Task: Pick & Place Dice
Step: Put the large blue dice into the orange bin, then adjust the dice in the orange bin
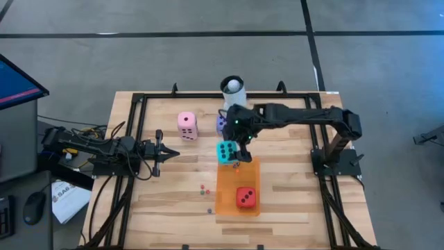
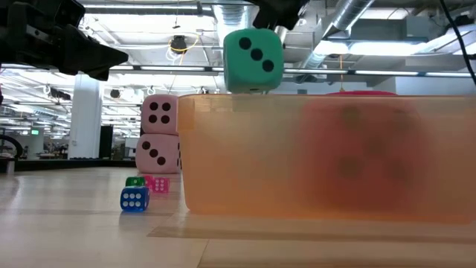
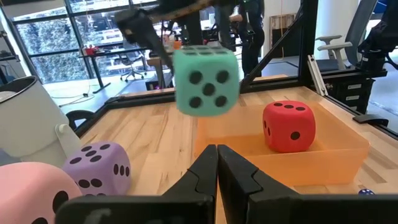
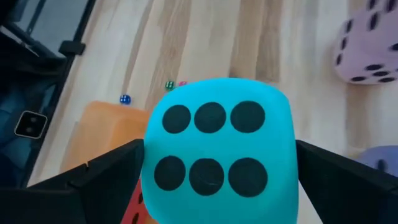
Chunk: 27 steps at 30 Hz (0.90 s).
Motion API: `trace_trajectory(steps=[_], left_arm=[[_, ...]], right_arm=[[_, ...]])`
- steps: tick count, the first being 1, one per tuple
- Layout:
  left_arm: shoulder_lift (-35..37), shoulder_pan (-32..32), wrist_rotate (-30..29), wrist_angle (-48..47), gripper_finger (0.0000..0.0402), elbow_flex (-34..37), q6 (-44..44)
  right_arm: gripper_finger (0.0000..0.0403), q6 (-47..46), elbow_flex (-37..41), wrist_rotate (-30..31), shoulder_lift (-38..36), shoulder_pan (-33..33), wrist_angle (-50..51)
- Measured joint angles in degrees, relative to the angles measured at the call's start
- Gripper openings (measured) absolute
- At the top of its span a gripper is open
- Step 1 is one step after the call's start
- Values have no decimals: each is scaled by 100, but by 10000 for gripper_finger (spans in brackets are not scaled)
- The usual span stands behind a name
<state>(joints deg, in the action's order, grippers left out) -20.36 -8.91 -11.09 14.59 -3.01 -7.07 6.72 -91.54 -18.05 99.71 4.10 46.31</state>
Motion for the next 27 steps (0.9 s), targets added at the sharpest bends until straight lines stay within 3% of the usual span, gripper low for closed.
trace_trajectory(steps=[15, 22, 27], left_arm=[[0, 1, 0, 4, 0, 0, 140], [0, 1, 0, 2, 0, 0, 153], [0, 0, 0, 2, 0, 0, 155]], right_arm=[[397, -942, 1192, 29, -1, -803, -1495], [397, -1306, 1399, 53, -1, -1180, -1934], [397, -1429, 1403, 441, -1, -1423, -1935]])
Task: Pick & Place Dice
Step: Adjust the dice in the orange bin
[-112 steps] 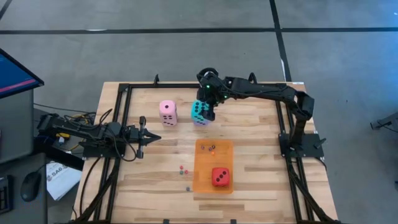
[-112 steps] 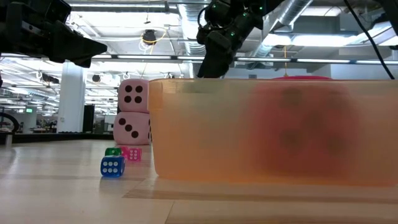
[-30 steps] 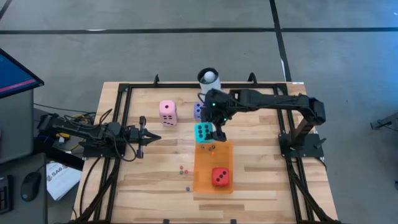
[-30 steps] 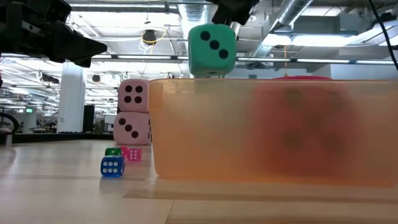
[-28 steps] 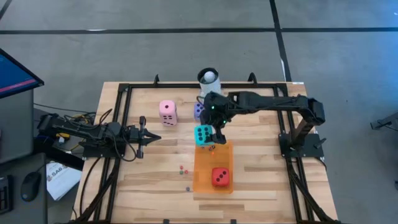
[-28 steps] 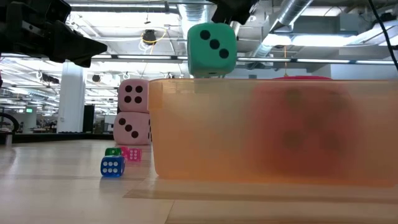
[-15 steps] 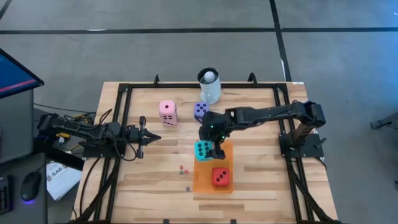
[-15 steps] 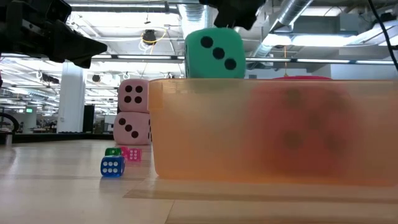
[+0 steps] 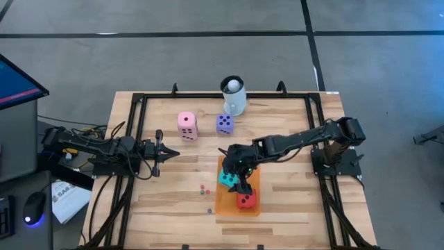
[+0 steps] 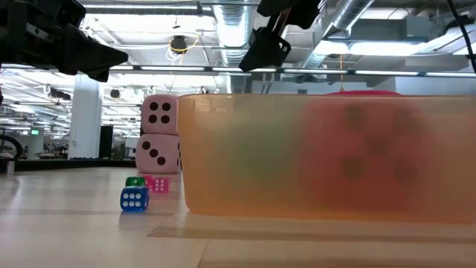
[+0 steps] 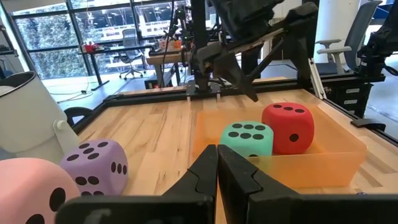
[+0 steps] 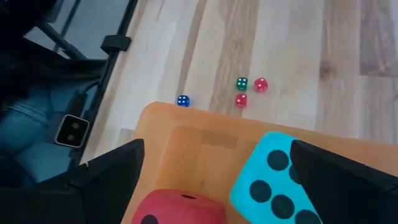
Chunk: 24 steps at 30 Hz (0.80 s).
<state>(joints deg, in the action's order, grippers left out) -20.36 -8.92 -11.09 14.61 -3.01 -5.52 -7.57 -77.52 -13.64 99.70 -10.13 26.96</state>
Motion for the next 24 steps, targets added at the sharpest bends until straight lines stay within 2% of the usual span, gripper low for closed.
trace_trajectory(steps=[11, 24], left_arm=[[0, 1, 0, 0, 0, 0, 44], [0, -1, 2, -3, 0, 0, 44]], right_arm=[[397, 72, 0, 320, -46, 124, 481], [397, 999, 0, 326, -763, 775, 935]])
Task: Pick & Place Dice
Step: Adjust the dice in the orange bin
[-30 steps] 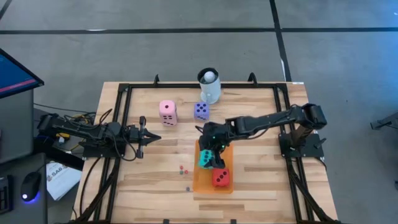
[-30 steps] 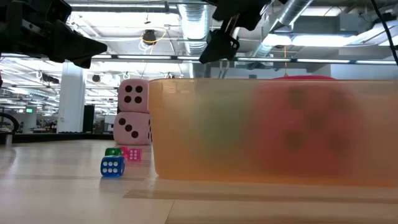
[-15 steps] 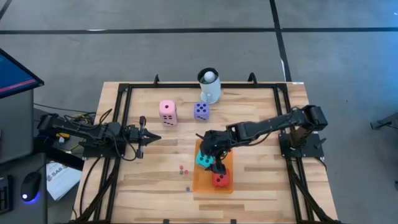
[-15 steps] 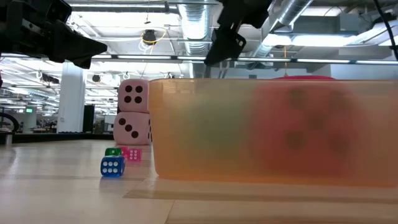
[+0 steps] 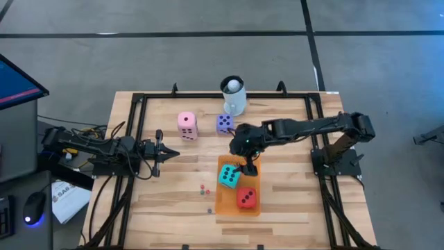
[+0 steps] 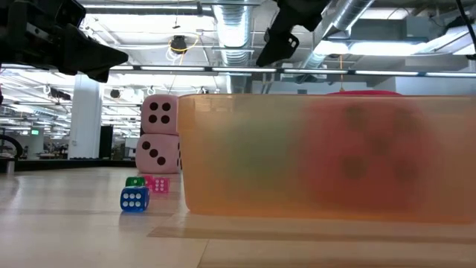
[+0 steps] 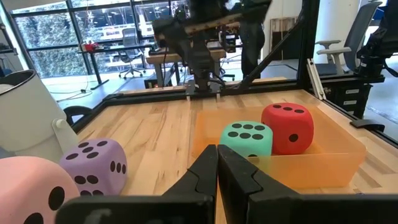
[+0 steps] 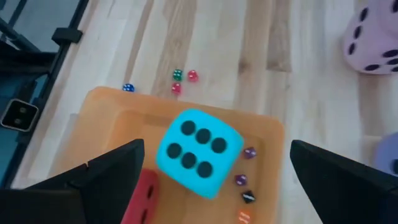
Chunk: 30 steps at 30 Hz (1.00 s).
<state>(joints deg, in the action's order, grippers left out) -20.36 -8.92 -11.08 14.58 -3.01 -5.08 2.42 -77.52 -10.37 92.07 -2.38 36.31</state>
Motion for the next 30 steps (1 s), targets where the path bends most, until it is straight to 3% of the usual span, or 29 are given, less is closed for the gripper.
trace_trajectory(steps=[8, 15, 30], left_arm=[[0, 0, -2, 1, 0, 0, 0], [0, 1, 1, -10, 0, 0, 0], [-87, 2, 1, 1, 0, 0, -19]], right_arm=[[397, 273, 4, 319, -72, 305, 288], [397, 360, 837, 302, -238, 572, -743], [397, 364, 2231, 299, -1677, 1377, -1634]])
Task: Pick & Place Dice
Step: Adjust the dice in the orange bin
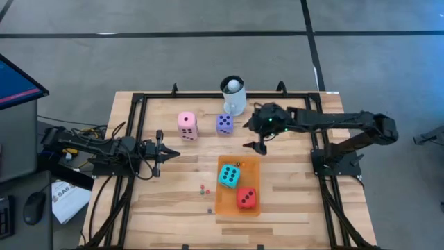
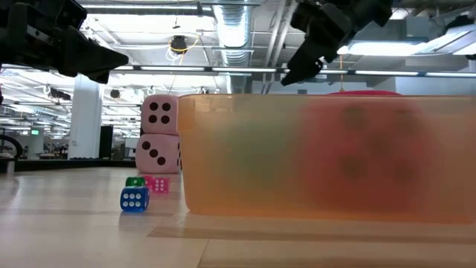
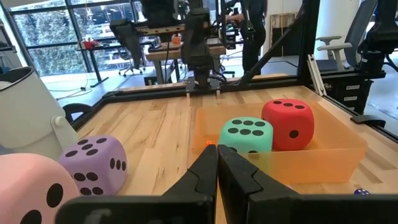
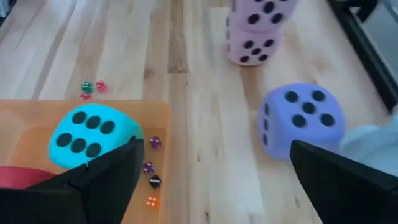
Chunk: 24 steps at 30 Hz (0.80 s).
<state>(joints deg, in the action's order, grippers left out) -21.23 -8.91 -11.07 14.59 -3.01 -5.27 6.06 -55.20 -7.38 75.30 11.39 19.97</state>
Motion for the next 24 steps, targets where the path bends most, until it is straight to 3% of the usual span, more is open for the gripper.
trace_trajectory(steps=[12, 24], left_arm=[[0, -2, 0, -2, 0, 0, -3], [0, -1, -1, -2, 0, 0, -2]], right_arm=[[397, 1, 1181, -4, -999, 488, -751], [397, 476, 1532, -4, -1140, 532, -1017]])
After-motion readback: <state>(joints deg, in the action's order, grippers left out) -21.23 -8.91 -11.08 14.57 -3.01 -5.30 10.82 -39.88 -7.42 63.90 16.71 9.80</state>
